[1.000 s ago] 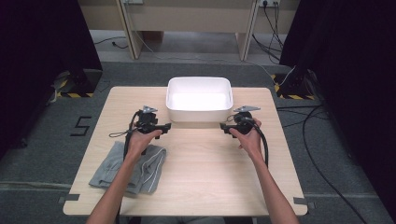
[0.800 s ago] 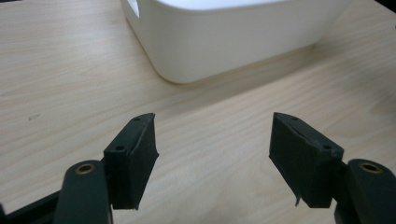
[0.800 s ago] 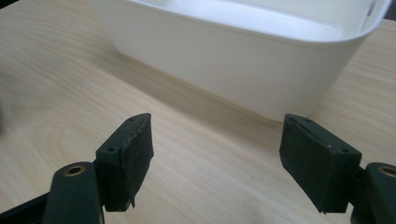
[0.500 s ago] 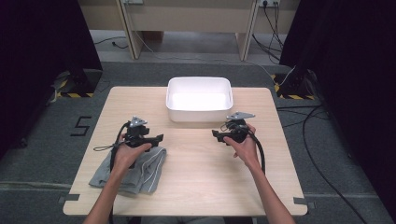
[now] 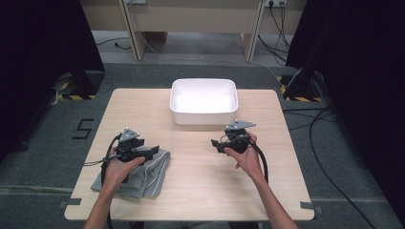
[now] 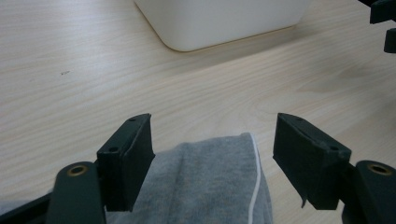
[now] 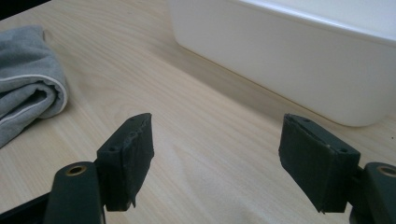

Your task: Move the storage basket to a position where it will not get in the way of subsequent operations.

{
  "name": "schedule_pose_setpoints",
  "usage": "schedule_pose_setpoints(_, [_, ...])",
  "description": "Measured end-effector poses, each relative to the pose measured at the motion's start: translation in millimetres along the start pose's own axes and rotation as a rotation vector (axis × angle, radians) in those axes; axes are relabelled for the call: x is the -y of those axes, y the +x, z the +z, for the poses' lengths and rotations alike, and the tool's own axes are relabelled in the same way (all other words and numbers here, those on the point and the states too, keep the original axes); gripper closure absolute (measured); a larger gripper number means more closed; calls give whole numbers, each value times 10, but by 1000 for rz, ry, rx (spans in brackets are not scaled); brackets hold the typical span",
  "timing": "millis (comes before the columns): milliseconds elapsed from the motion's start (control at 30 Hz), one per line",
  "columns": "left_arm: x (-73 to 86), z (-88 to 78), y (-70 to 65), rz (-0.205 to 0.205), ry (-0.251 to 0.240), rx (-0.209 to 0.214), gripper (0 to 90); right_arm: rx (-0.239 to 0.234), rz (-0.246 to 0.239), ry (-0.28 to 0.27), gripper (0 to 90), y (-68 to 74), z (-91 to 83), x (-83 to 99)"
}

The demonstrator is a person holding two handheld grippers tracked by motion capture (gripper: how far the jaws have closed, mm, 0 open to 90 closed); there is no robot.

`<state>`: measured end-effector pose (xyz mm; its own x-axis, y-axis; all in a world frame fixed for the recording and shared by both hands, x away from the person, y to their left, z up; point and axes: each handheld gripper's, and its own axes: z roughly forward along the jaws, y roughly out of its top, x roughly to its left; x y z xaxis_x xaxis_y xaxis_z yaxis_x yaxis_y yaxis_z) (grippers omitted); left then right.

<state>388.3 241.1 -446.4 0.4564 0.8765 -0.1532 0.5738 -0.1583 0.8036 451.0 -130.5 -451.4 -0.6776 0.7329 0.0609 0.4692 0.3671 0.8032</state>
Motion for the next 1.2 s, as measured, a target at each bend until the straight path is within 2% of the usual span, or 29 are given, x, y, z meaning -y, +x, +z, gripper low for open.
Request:
schedule_pose_setpoints(100, [50,-37,-1,2,-3,-3,267,2,-13,-9,276,44,-16,12])
schedule_pose_setpoints(167, [94,-60,-8,-2,-2,3,264,-14,-8,-14,279,89,-18,43])
schedule_pose_setpoints(233, [111,-79,-11,11,14,6,263,-24,-12,-14,280,135,-23,71])
schedule_pose_setpoints(333, [121,-121,-33,17,0,-22,262,-16,-28,-24,281,196,-28,98])
schedule_pose_setpoints(433, [155,-137,-68,25,1,-16,260,-45,-19,-35,284,262,-2,139])
schedule_pose_setpoints(567, [215,-163,-79,21,-3,-9,260,-49,-44,-26,288,325,31,145])
schedule_pose_setpoints(767, [282,-236,-58,18,-5,-20,261,-72,-27,-34,289,373,15,171])
schedule_pose_setpoints(967, [330,-280,-40,4,2,-14,258,-93,-37,-38,289,436,-3,176])
schedule_pose_setpoints(1200, [427,-373,-22,-4,10,-35,256,-115,-57,-33,288,537,20,185])
